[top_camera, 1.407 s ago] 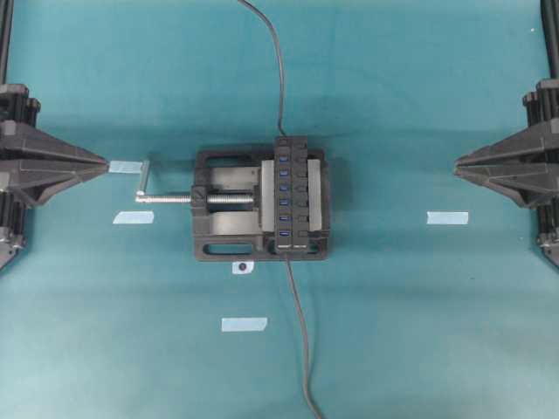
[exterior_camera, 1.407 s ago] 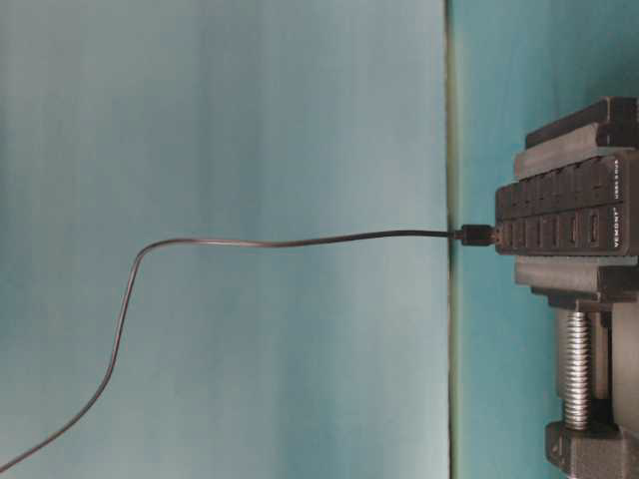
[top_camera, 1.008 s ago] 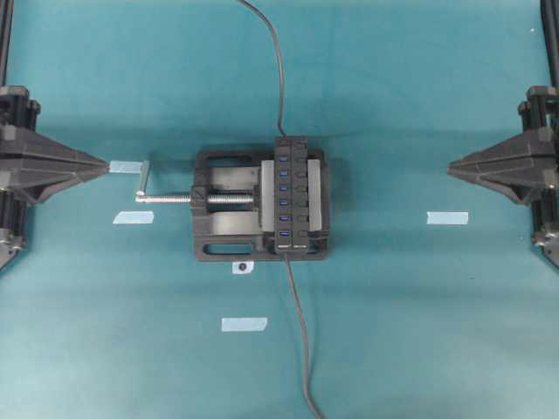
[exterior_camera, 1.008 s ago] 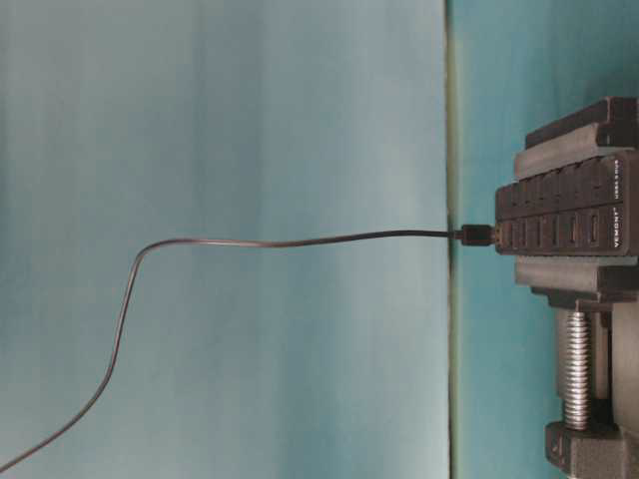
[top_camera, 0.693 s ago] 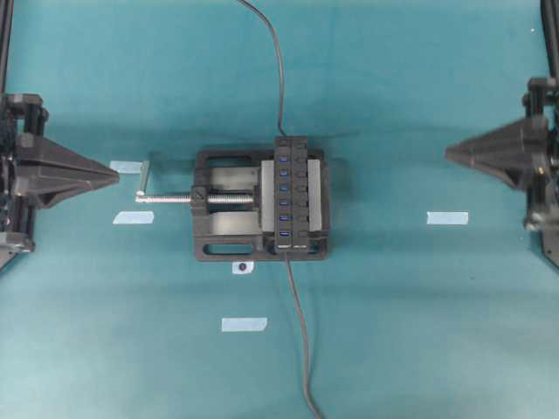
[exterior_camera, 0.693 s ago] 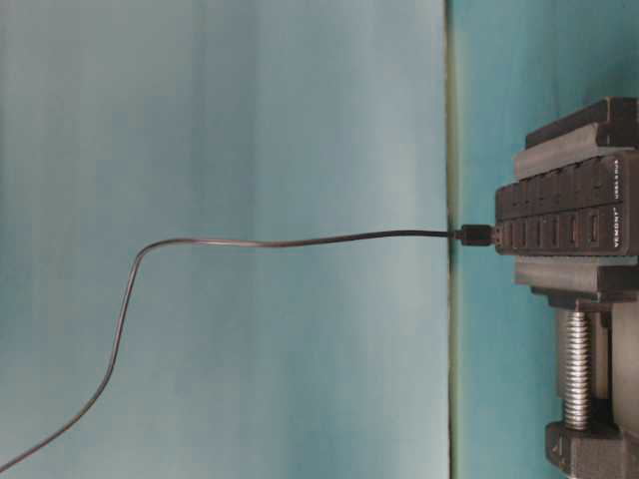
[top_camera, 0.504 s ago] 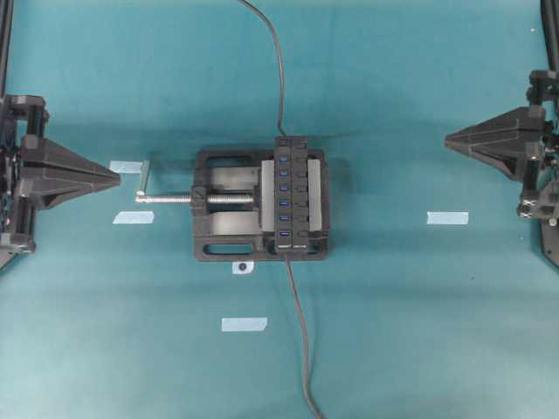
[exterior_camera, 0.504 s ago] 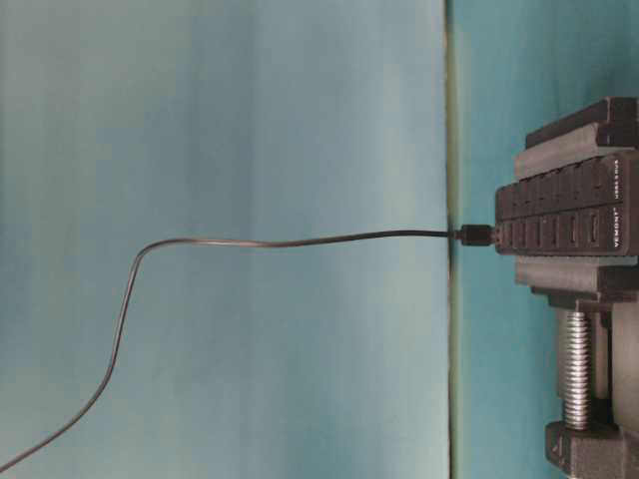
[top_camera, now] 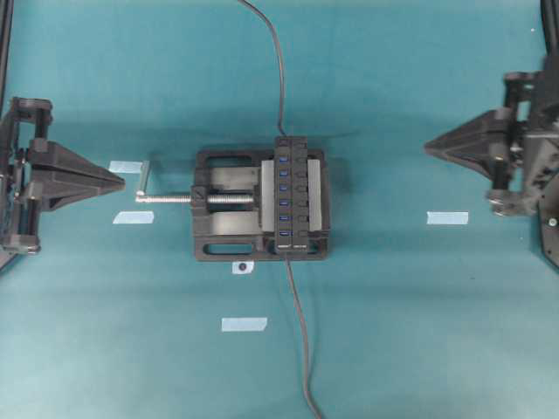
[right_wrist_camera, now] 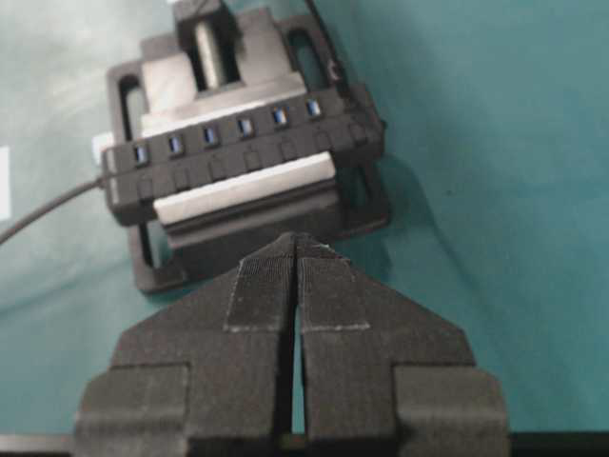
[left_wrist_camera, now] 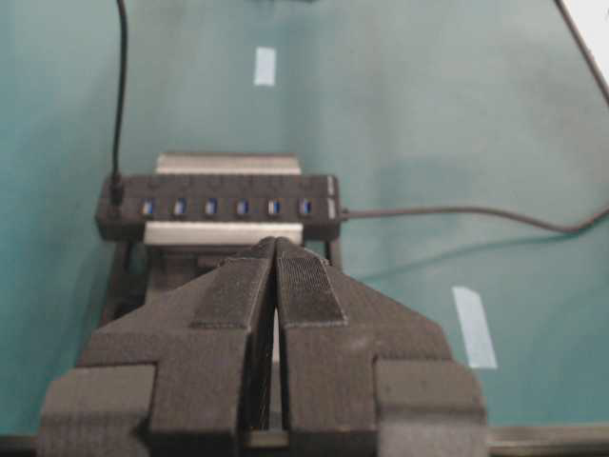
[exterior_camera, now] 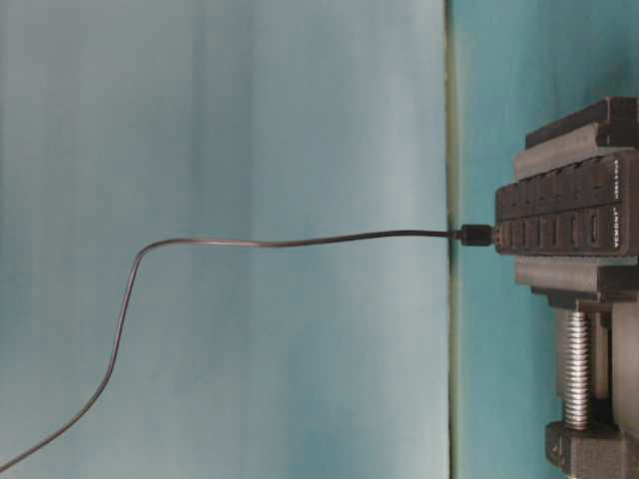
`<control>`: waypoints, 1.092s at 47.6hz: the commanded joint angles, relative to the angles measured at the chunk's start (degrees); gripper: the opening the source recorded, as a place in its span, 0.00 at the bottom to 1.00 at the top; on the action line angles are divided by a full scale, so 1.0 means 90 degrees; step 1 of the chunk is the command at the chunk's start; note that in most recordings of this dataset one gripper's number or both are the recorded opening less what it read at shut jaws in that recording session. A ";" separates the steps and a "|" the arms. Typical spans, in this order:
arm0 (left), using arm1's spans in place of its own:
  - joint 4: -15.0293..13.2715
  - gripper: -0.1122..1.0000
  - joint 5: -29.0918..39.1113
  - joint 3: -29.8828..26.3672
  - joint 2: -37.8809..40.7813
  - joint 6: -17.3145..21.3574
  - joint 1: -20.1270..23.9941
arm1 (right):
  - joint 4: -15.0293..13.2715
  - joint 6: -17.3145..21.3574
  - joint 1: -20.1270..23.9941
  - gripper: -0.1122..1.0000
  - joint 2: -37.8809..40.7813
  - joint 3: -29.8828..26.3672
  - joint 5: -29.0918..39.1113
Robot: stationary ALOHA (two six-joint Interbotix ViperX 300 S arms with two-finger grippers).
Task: Insert the USB into the front port of the fixed hub.
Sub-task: 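Move the right gripper over the USB plug at the hub's end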
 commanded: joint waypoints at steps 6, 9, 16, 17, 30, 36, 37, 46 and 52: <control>0.0020 0.10 -0.0020 -0.0205 0.0166 0.0000 -0.0010 | -0.0059 0.0010 -0.0215 0.06 0.0332 -0.0391 -0.0156; 0.0010 0.10 -0.0020 -0.0205 0.0215 0.0000 -0.0010 | -0.0059 0.0010 -0.0244 0.06 0.0439 -0.0391 -0.0215; 0.0020 0.10 -0.0020 -0.0244 0.0293 0.0000 -0.0010 | -0.0059 0.0010 -0.0234 0.06 0.0742 -0.0469 -0.0234; 0.0020 0.10 -0.0020 -0.0254 0.0293 0.0000 -0.0010 | -0.0059 0.0010 -0.0234 0.06 0.0791 -0.0488 -0.0244; 0.0020 0.10 -0.0020 -0.0283 0.0293 0.0000 -0.0010 | -0.0068 0.0000 -0.0244 0.06 0.1650 -0.0869 -0.0342; 0.0010 0.10 -0.0020 -0.0273 0.0293 0.0000 -0.0010 | -0.0098 -0.0029 -0.0244 0.06 0.2070 -0.1143 -0.0322; 0.0020 0.10 -0.0020 -0.0264 0.0293 0.0000 -0.0010 | -0.0117 -0.0049 -0.0234 0.06 0.2158 -0.1211 -0.0322; 0.0010 0.10 -0.0020 -0.0254 0.0293 0.0000 -0.0010 | -0.0176 -0.0234 -0.0244 0.06 0.2656 -0.1543 -0.0312; 0.0020 0.10 0.0000 -0.0244 0.0293 0.0000 -0.0010 | -0.0176 -0.0342 -0.0244 0.06 0.2979 -0.1738 -0.0312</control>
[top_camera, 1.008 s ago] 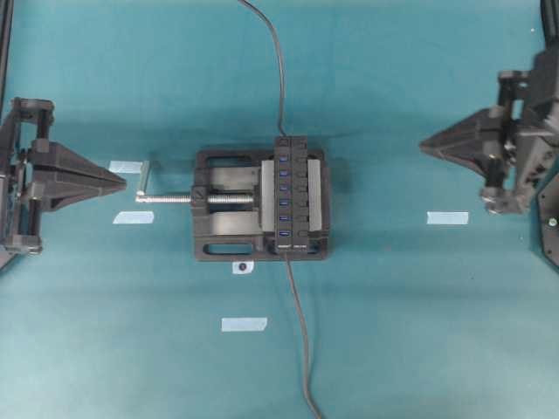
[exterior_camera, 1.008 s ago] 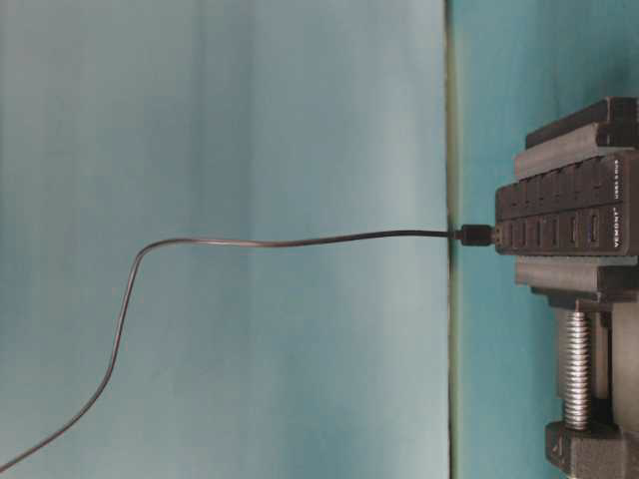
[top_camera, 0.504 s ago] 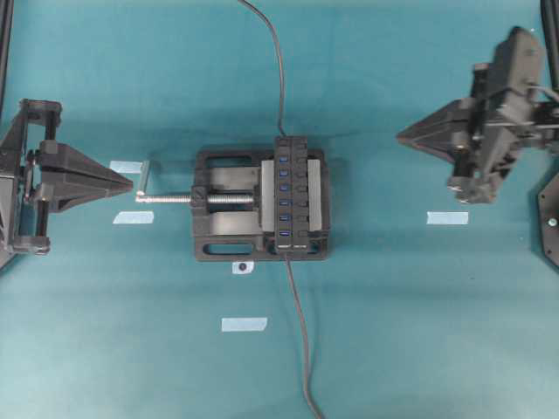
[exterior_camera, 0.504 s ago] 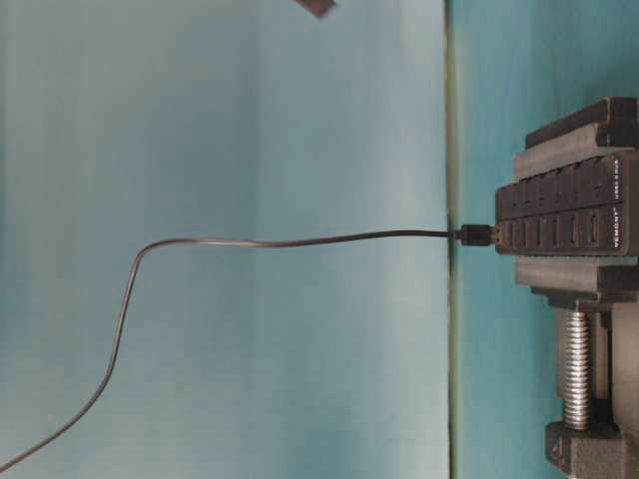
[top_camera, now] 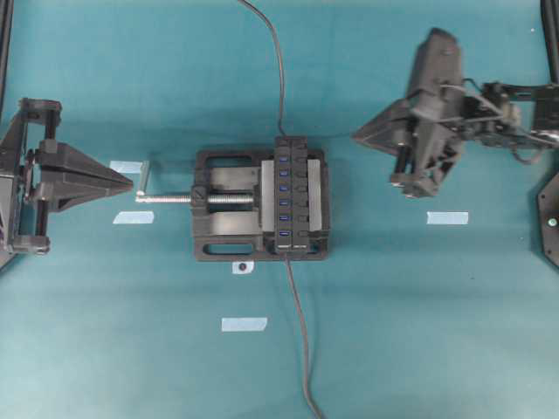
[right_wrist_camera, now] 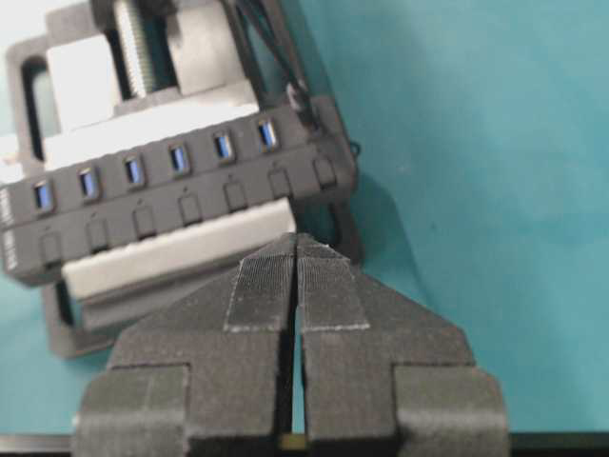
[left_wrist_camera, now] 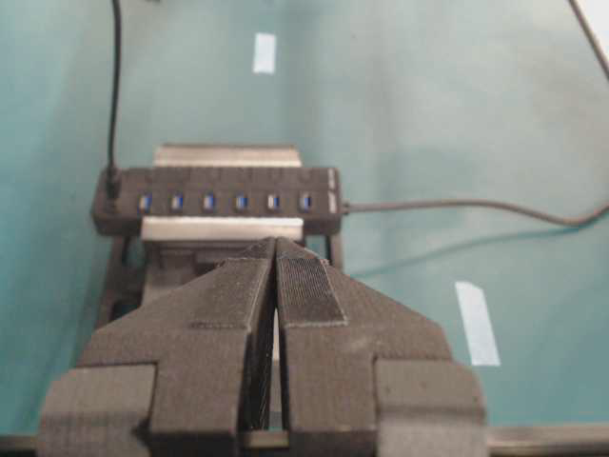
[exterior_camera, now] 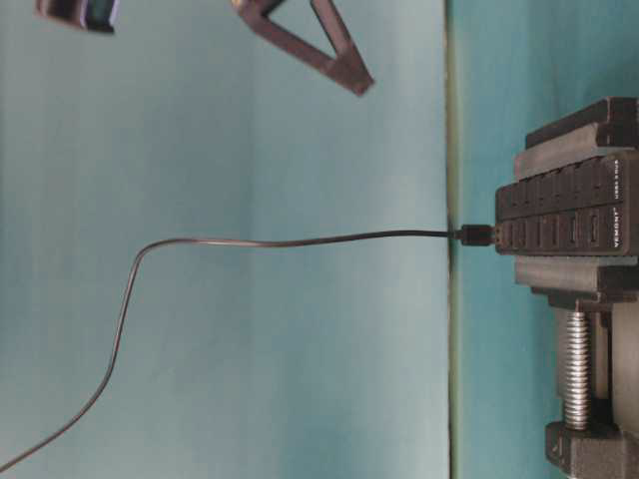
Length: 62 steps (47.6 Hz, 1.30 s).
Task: Insert the USB into the front port of the fixed hub.
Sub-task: 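Move the right gripper over the USB plug at the hub's end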
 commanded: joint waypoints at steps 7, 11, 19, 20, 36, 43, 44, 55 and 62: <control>0.0010 0.10 0.0078 -0.0117 0.0010 0.0000 -0.0010 | -0.0010 -0.0195 -0.0039 0.06 0.0400 -0.0400 -0.0059; 0.0000 0.10 0.0176 -0.0117 0.0000 0.0000 -0.0010 | -0.0010 -0.0215 -0.0049 0.06 0.0537 -0.0469 -0.0059; 0.0010 0.10 0.0537 -0.0137 -0.0010 0.0000 -0.0010 | -0.0010 -0.0215 -0.0117 0.06 0.0830 -0.0674 -0.0029; 0.0010 0.10 0.0557 -0.0146 -0.0010 0.0000 -0.0010 | -0.0010 -0.0225 -0.0117 0.06 0.0869 -0.0703 -0.0020; 0.0010 0.10 0.0615 -0.0146 -0.0117 0.0000 -0.0010 | -0.0010 -0.0234 -0.0127 0.06 0.1387 -0.1113 -0.0020; 0.0010 0.10 0.0615 -0.0146 -0.0107 0.0000 -0.0010 | -0.0068 -0.0244 -0.0127 0.06 0.1563 -0.1270 0.0127; 0.0010 0.10 0.0615 -0.0146 -0.0117 0.0000 -0.0010 | -0.0078 -0.0244 -0.0127 0.06 0.1592 -0.1309 0.0156; 0.0010 0.10 0.0615 -0.0137 -0.0117 -0.0010 -0.0010 | -0.0117 -0.0244 -0.0117 0.06 0.1836 -0.1602 0.0459; 0.0010 0.10 0.0615 -0.0137 -0.0127 -0.0010 -0.0010 | -0.0117 -0.0244 -0.0127 0.06 0.1895 -0.1650 0.0430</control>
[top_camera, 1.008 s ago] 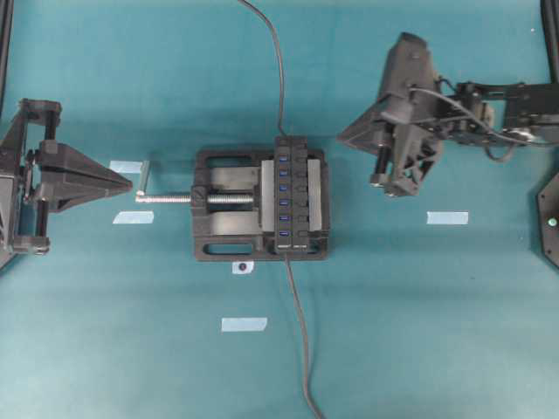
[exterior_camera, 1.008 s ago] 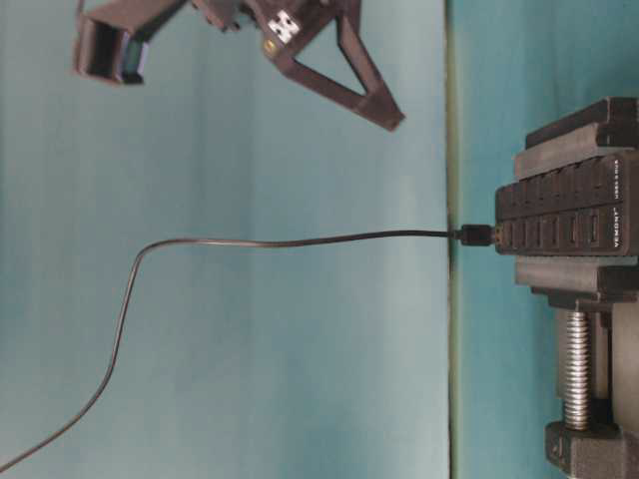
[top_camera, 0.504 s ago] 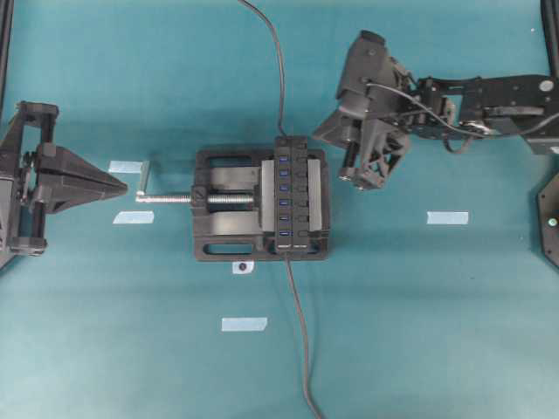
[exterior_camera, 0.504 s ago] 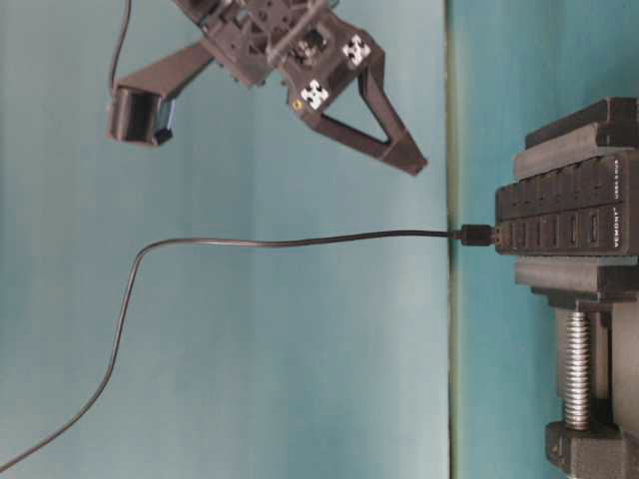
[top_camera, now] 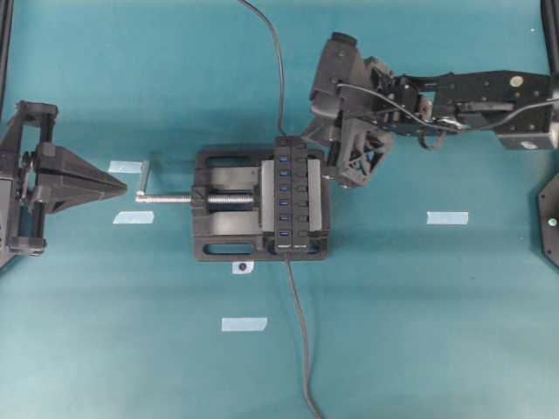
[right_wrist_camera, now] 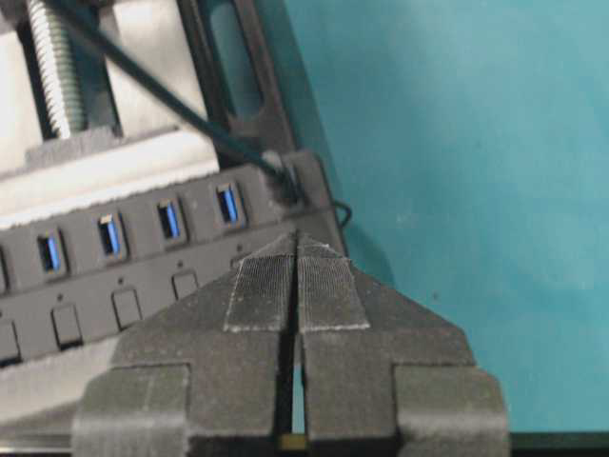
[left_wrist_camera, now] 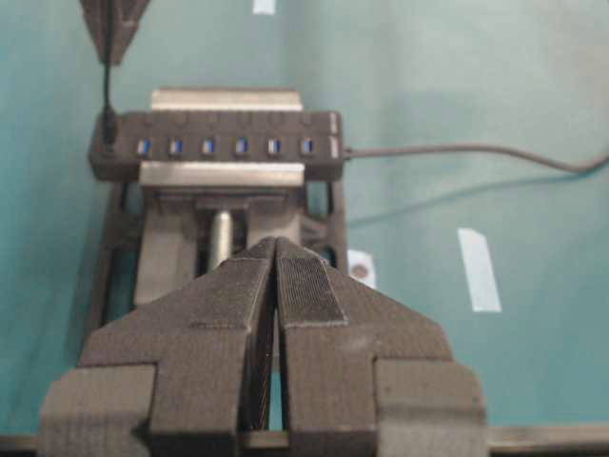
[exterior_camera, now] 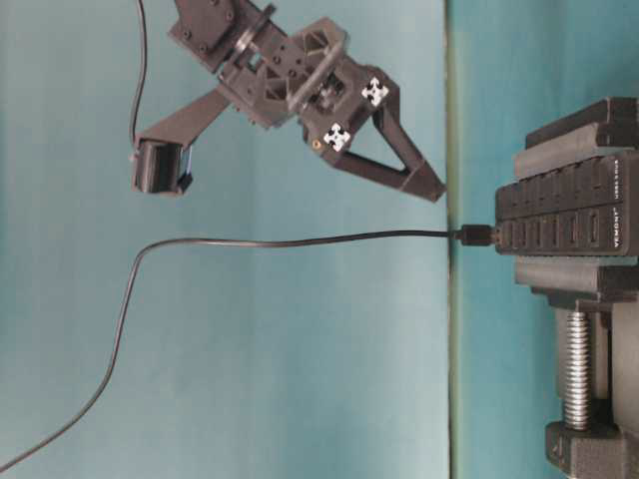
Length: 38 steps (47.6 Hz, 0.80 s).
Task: Insert the USB into the front port of the fixed hub.
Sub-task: 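Move the right gripper over the USB plug at the hub's end, then lower and close the right gripper on the black USB plug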
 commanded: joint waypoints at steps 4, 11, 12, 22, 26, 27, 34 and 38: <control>0.0010 0.10 -0.0029 -0.0127 0.0010 -0.0010 -0.0010 | -0.0010 -0.0068 -0.0010 0.06 -0.0059 -0.0156 -0.0049; 0.0010 0.10 -0.0029 -0.0117 0.0000 -0.0010 -0.0010 | -0.0010 -0.0088 0.0020 0.07 -0.0068 -0.0156 -0.0088; 0.0010 0.10 -0.0029 -0.0117 0.0000 -0.0010 -0.0010 | -0.0010 -0.0098 0.0029 0.07 -0.0068 -0.0146 -0.0088; 0.0020 0.10 -0.0039 -0.0117 0.0000 -0.0010 -0.0010 | -0.0010 -0.0361 0.0059 0.12 -0.0059 -0.0166 -0.0098; 0.0010 0.10 -0.0039 -0.0117 0.0000 -0.0020 -0.0010 | -0.0010 -0.0420 0.0059 0.17 -0.0049 -0.0186 -0.0098; 0.0020 0.10 -0.0039 -0.0117 0.0000 -0.0020 -0.0010 | -0.0010 -0.0430 0.0068 0.19 -0.0049 -0.0186 -0.0098; 0.0010 0.10 -0.0049 -0.0127 0.0010 -0.0029 -0.0020 | -0.0010 -0.0430 0.0059 0.46 -0.0010 -0.0186 -0.0156; 0.0010 0.10 -0.0039 -0.0127 0.0010 -0.0029 -0.0010 | -0.0010 -0.0400 0.0059 0.68 0.0000 -0.0186 -0.0303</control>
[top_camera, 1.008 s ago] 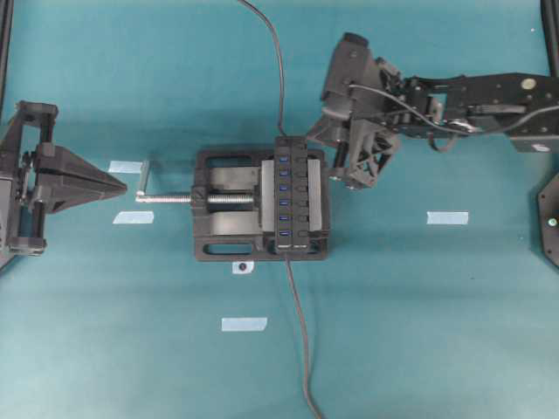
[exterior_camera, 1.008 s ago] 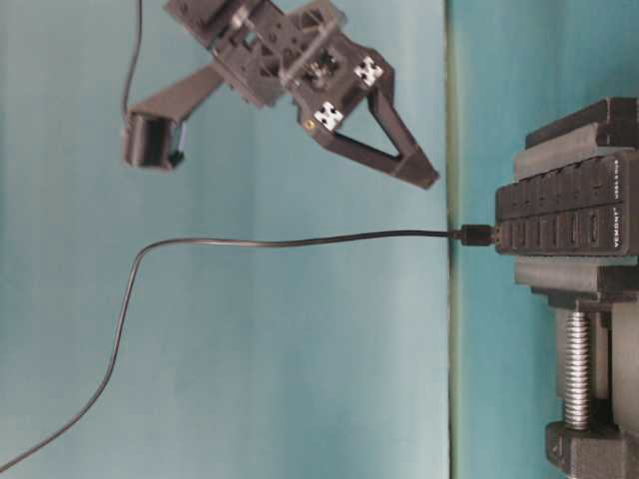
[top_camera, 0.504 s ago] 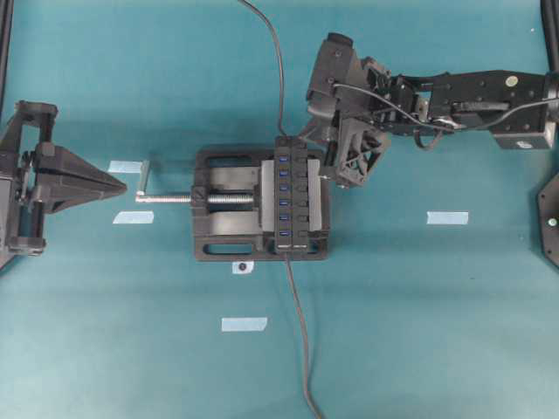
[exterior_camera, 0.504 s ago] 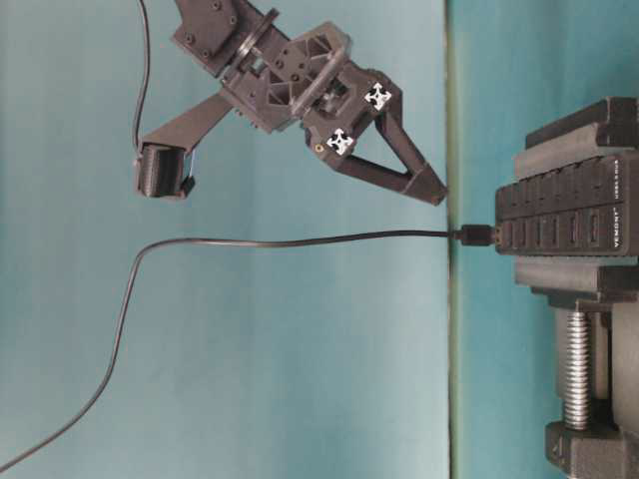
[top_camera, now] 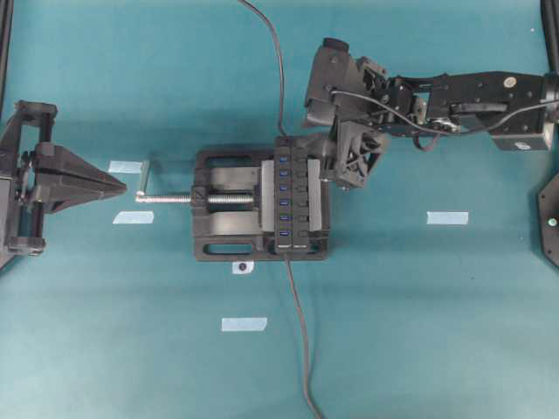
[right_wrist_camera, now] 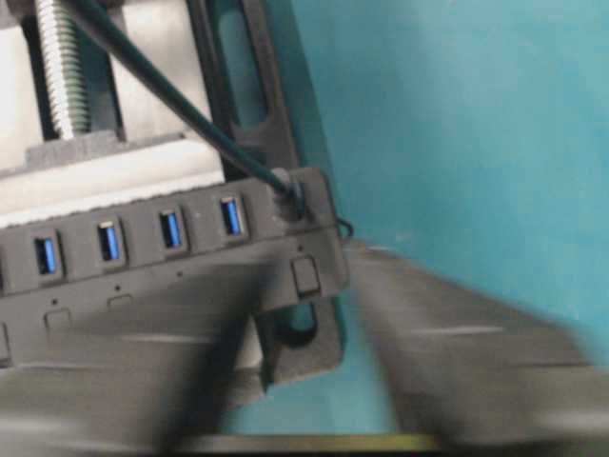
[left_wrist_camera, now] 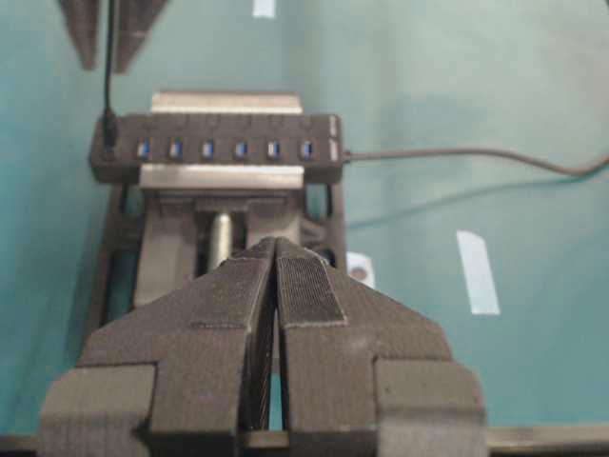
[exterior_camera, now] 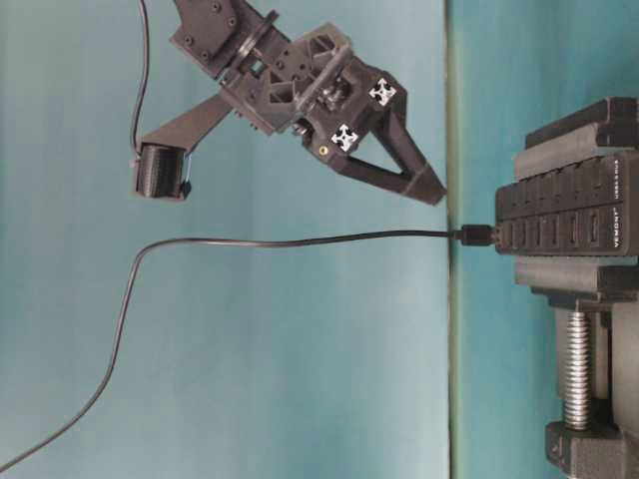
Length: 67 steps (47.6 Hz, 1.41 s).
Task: Insert the USB into the front port of the fixed hub.
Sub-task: 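Lower and close the right gripper on the black USB plug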
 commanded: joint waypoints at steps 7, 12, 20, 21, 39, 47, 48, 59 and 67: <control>0.0010 0.10 -0.0039 -0.0117 0.0020 -0.0010 -0.0010 | -0.0010 -0.0039 0.0029 0.93 -0.0078 -0.0146 -0.0381; 0.0010 0.10 -0.0049 -0.0137 0.0020 -0.0020 -0.0010 | -0.0010 -0.0039 0.0029 0.85 -0.0039 -0.0146 -0.0391; 0.0010 0.10 -0.0049 -0.0127 0.0020 -0.0078 -0.0010 | -0.0010 -0.0039 0.0039 0.82 0.0029 -0.0146 -0.0381; 0.0000 0.10 -0.0059 -0.0127 0.0020 -0.0088 -0.0010 | -0.0010 -0.0039 0.0029 0.82 0.0029 -0.0156 -0.0381; 0.0010 0.10 -0.0059 -0.0117 0.0010 -0.0088 -0.0010 | -0.0010 -0.0039 0.0039 0.81 0.0293 -0.0391 -0.0342; 0.0000 0.10 -0.0059 -0.0117 0.0010 -0.0088 -0.0010 | -0.0010 -0.0049 0.0039 0.81 0.0449 -0.0488 -0.0176; 0.0000 0.10 -0.0059 -0.0117 0.0010 -0.0088 -0.0010 | -0.0010 -0.0049 0.0039 0.81 0.0469 -0.0508 -0.0146; 0.0000 0.10 -0.0059 -0.0098 0.0020 -0.0088 -0.0010 | -0.0010 -0.0059 0.0059 0.81 0.0557 -0.0635 0.0059; 0.0010 0.10 -0.0059 -0.0088 0.0010 -0.0088 -0.0010 | -0.0010 -0.0059 0.0049 0.81 0.0557 -0.0654 0.0059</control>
